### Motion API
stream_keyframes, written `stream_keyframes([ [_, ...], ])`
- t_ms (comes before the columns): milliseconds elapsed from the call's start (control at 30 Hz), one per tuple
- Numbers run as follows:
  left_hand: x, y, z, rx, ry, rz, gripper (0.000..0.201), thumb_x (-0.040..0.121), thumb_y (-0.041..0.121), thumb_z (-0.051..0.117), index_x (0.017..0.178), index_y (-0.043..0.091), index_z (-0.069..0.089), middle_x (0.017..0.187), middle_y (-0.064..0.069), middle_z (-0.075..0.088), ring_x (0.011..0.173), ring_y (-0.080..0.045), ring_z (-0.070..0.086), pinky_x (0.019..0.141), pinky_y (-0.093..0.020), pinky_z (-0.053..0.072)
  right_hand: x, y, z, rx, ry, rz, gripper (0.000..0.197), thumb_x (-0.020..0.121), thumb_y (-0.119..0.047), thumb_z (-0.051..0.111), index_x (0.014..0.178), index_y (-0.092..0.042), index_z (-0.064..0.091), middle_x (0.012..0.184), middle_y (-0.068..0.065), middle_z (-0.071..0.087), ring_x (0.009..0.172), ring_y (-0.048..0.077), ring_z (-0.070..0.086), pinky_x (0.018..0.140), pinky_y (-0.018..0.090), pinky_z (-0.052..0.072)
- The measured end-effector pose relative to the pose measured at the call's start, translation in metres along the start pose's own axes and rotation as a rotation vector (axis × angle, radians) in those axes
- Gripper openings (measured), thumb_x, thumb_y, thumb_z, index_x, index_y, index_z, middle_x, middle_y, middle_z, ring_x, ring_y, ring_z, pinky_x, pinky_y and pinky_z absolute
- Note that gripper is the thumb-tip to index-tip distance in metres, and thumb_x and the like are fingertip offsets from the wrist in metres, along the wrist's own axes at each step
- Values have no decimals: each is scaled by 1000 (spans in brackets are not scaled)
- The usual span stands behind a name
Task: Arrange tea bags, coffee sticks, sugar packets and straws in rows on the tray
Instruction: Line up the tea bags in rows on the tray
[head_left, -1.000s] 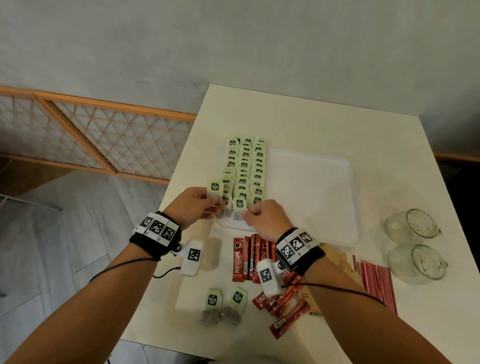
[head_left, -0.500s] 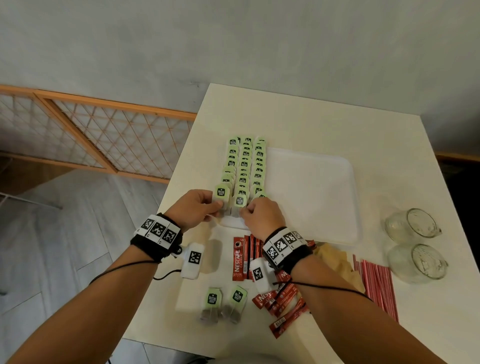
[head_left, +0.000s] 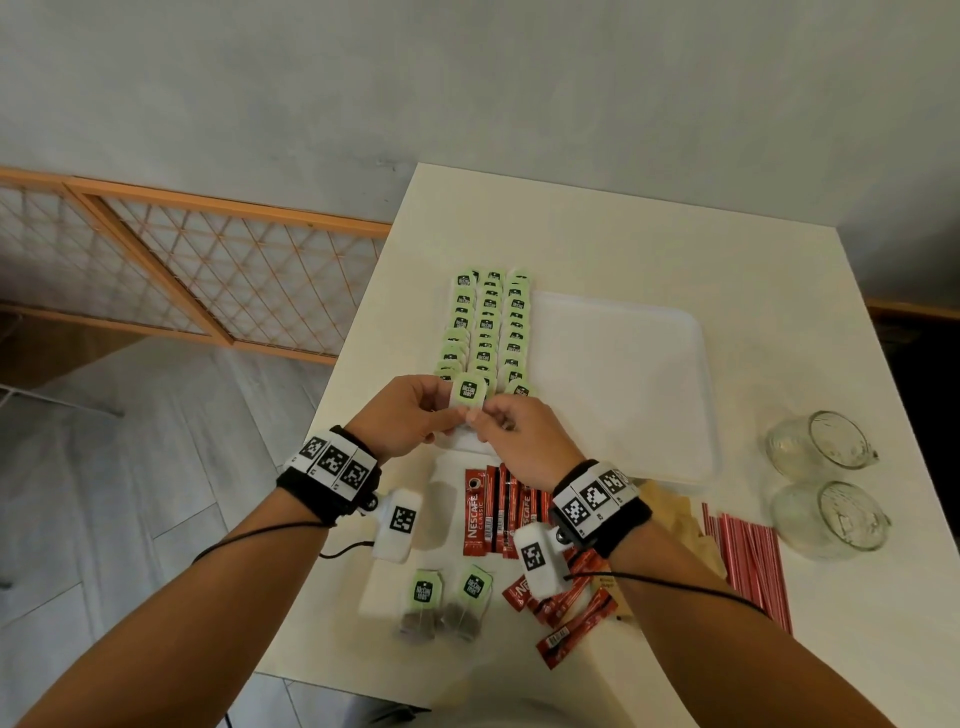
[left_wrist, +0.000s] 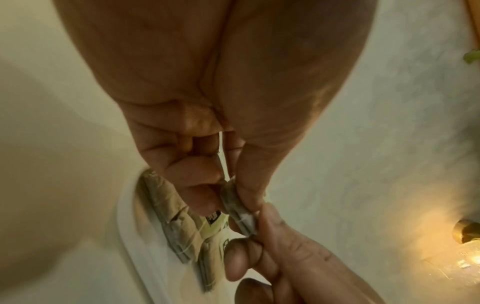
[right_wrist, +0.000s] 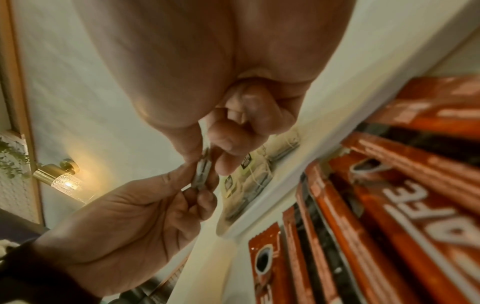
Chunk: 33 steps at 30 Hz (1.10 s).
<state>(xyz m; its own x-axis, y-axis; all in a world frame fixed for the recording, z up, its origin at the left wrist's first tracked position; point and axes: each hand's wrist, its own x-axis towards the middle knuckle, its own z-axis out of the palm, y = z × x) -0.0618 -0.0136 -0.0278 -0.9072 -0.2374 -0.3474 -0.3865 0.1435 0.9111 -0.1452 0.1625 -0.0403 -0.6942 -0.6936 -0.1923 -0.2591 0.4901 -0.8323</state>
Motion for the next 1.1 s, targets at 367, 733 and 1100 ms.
stream_keyframes([
  [367, 17, -5, -6, 300, 107, 79, 12, 82, 20, 82, 91, 18, 73, 77, 4, 67, 61, -4, 55, 61, -15, 46, 4, 16, -35, -143, 108, 111, 38, 101, -31, 57, 73, -5, 63, 67, 10, 60, 57, 17, 44, 54, 25, 34],
  [733, 24, -2, 6, 611, -19, 130, 11, 83, 15, 75, 91, 22, 74, 84, 5, 71, 80, -13, 66, 76, -24, 55, 3, 25, -25, -261, 95, 251, 26, 94, -38, 64, 77, -18, 64, 72, -6, 61, 68, 15, 58, 72, 38, 56],
  [1100, 24, 0, 5, 636, -23, 126, 16, 84, 10, 72, 97, 21, 73, 85, 2, 70, 82, -16, 66, 79, -25, 54, 9, 19, -19, -150, 129, 228, 26, 96, -22, 65, 121, -17, 66, 108, 2, 73, 101, 22, 68, 90, 34, 53],
])
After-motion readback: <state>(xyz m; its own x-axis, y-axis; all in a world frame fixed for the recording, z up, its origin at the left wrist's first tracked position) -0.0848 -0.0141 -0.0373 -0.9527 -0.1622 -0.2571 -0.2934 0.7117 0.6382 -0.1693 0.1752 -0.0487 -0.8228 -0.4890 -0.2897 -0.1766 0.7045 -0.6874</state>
